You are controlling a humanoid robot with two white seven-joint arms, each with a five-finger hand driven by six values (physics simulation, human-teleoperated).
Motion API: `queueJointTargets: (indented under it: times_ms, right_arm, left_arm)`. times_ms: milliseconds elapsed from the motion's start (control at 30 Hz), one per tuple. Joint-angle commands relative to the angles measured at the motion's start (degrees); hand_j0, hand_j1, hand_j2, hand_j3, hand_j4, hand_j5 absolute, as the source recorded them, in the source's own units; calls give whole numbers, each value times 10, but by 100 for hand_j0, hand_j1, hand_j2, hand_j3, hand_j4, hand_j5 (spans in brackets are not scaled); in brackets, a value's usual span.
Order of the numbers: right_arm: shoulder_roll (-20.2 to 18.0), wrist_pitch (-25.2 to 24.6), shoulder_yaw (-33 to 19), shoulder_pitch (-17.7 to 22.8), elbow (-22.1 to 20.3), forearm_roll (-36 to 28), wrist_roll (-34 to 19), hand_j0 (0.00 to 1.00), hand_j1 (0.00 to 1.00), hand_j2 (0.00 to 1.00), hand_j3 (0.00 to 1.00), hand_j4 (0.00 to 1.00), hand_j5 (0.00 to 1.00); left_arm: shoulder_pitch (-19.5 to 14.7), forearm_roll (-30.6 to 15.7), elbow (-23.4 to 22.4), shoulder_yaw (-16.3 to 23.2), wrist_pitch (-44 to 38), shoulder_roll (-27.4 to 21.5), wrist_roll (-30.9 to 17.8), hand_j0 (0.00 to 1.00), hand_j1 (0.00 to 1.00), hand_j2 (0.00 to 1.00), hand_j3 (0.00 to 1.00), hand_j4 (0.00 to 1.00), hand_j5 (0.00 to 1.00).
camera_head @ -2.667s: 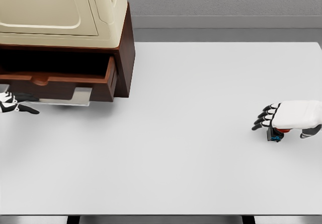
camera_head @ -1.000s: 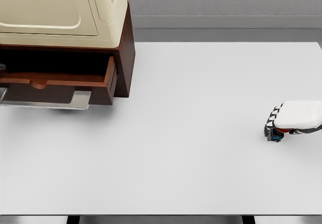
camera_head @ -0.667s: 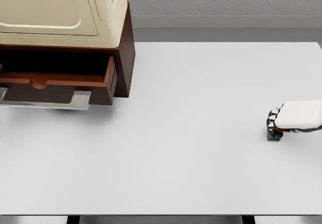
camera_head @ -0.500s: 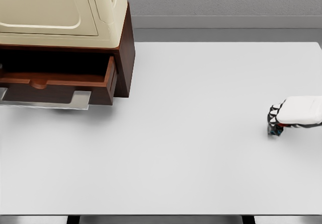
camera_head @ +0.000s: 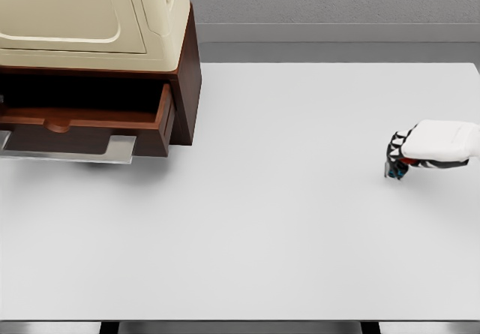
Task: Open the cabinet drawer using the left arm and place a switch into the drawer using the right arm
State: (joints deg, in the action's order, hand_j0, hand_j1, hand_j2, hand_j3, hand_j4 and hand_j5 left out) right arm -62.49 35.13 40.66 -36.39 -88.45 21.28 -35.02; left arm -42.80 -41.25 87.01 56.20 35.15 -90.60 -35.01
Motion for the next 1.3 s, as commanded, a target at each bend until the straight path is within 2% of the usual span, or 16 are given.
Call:
queueJointTargets:
  times_ms: [0,33,300,567,767,933,1067,1133,1267]
  right_arm:
    - [11,-1,-1,-1,0,-3,0,45,45,45,45,45,45]
    - [15,-1,-1,-2,0,-3,0,41,41,41,41,41,41]
    - [66,-1,-1,-52,0,-3,0,41,41,41,41,41,41]
    - [130,-1,5,-76,0,-2,0,41,41,41,41,41,41]
    - [155,-1,7,-91,-1,-2,0,37,37,37,37,37,37]
    - [191,-1,57,-147,-1,-2,0,37,37,37,37,37,37]
    - [218,-1,67,-156,-1,-2,0,37,37,37,37,37,37]
    - [221,-1,89,-176,-1,-2,0,33,33,33,33,33,33]
    - [234,-1,92,-189,-1,-2,0,33,33,33,33,33,33]
  left_arm:
    - [0,-5,0,0,-1,-1,0,100,100,100,100,100,100]
    - [0,-5,0,0,-1,0,0,100,100,100,100,100,100]
    - [1,-5,0,0,-1,-1,0,100,100,100,100,100,100]
    - [0,-4,0,0,-1,0,0,100,100,100,100,100,100]
    - [1,-4,0,0,-1,0,0,100,100,100,100,100,100]
    - [1,-5,0,0,-1,0,0,100,100,100,100,100,100]
    - [0,-4,-1,0,-1,0,0,100,100,100,100,100,100]
    - [1,-4,-1,0,-1,0,0,100,100,100,100,100,100]
    - [0,-5,-1,0,-1,0,0,100,100,100,100,100,100]
